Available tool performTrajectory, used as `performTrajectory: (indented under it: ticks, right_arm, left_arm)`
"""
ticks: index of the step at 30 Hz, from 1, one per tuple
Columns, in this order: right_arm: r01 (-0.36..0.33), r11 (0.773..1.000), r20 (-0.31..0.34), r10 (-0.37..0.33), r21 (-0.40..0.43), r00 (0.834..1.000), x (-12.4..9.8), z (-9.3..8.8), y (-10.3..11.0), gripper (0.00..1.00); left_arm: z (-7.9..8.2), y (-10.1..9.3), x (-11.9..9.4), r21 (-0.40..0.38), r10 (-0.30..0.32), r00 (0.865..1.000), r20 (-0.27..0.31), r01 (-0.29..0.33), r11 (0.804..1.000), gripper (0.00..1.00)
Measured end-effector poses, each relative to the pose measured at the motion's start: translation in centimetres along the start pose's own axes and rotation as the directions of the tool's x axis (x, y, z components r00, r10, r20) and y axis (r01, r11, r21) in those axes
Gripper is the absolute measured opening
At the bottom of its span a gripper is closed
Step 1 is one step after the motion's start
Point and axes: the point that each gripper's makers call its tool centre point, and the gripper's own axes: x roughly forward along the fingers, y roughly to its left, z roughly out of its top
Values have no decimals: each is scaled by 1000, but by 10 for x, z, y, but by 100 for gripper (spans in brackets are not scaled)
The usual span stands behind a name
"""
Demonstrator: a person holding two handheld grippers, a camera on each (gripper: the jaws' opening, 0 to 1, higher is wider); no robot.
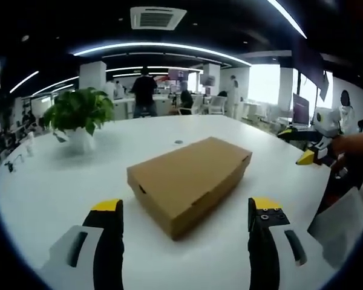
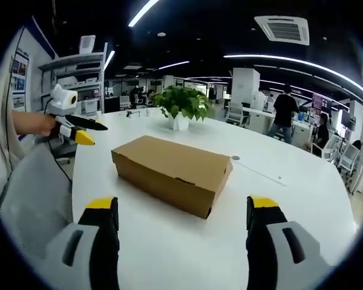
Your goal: Operate the shoe box by opening the lid, removing the specified soft item, and placing it in the target area until the item is outside and the box remains undamaged.
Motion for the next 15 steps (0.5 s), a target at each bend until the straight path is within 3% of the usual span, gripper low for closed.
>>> performTrajectory:
  ticks: [7, 9, 15]
  right_arm:
    - [-33, 999, 0, 33, -5, 999, 14, 2, -7, 80]
    - [-51, 998, 18, 50, 45, 999, 17, 5, -7, 79]
    - [-66, 994, 30, 63, 92, 998, 23, 6, -13, 76]
  left_arm:
    - [-3, 10, 8, -12, 19, 1000, -12, -19, 1000, 79]
    - [-7, 14, 10, -28, 27, 999, -27, -28, 999, 79]
    - [-10, 17, 17, -25, 25, 999, -34, -26, 999, 77]
